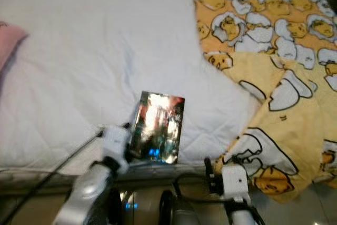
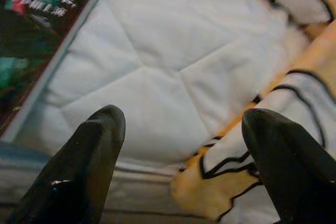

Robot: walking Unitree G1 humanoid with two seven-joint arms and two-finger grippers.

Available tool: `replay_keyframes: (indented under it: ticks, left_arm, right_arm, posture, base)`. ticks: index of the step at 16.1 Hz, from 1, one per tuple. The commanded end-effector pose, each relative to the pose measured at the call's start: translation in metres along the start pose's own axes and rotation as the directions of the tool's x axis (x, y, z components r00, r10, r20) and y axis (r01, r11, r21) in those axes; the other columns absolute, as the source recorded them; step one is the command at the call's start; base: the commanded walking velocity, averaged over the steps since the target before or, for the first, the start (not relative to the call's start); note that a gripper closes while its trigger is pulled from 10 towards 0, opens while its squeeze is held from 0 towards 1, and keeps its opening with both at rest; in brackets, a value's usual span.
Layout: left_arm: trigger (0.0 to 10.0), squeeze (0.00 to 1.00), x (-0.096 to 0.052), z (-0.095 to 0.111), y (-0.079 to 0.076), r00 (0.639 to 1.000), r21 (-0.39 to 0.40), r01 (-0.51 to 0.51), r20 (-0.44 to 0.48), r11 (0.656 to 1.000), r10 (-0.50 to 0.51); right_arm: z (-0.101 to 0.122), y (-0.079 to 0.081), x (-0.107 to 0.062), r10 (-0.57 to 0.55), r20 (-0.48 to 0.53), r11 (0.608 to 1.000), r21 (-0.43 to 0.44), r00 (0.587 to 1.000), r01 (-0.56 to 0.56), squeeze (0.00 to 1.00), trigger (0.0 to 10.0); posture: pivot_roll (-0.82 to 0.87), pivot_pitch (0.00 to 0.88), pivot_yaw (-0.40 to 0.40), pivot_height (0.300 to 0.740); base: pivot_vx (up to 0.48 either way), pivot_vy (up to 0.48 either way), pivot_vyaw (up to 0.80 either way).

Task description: Clean up the room

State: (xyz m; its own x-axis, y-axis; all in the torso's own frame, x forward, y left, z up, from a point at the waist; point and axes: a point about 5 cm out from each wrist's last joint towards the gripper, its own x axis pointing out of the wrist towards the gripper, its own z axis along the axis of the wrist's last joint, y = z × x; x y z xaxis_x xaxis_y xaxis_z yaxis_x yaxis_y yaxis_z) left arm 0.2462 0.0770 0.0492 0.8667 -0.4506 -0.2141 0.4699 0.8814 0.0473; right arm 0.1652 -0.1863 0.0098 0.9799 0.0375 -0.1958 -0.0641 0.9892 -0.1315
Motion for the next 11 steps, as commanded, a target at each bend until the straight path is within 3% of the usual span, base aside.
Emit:
replay_keyframes:
  ticks: [1,3,4,8,11]
  left_arm:
    - [10.0,1.00,0.009,-0.010,0.005,0.999,0.036,-0.023,-0.040,0.999,0.024]
    - [10.0,1.00,0.032,-0.011,0.032,0.989,0.080,-0.111,-0.091,0.991,0.118]
    - [10.0,1.00,0.035,-0.011,0.037,0.986,0.098,-0.125,-0.094,0.987,0.134]
    - [10.0,1.00,0.044,-0.012,0.036,0.986,0.110,-0.131,-0.090,0.985,0.141]
    - [10.0,1.00,0.039,-0.011,0.029,0.992,0.097,-0.120,-0.014,0.988,0.122]
  right_arm:
    - [-0.006,0.004,-0.002,0.026,-0.020,0.998,0.050,0.999,-0.025,0.00,10.0]
    - [-0.003,0.020,-0.002,0.091,-0.038,0.987,0.133,0.995,-0.085,0.00,10.0]
    - [-0.005,0.020,-0.003,0.077,-0.052,0.986,0.153,0.996,-0.069,0.00,10.0]
    - [-0.015,0.020,-0.011,0.097,-0.091,0.983,0.167,0.991,-0.081,0.00,10.0]
    - [-0.014,0.015,-0.018,0.087,-0.095,0.985,0.160,0.992,-0.071,0.00,10.0]
  posture:
    - [0.05,0.198,-0.137,0.740]
    - [0.02,0.197,-0.121,0.740]
    - [0.01,0.198,-0.114,0.740]
    - [-0.01,0.209,-0.100,0.740]
    - [-0.02,0.215,-0.091,0.740]
  base:
    - [0.000,0.000,0.00]
    - [0.000,0.000,0.00]
    - [0.000,0.000,0.00]
    - [0.000,0.000,0.00]
    - [0.000,0.000,0.00]
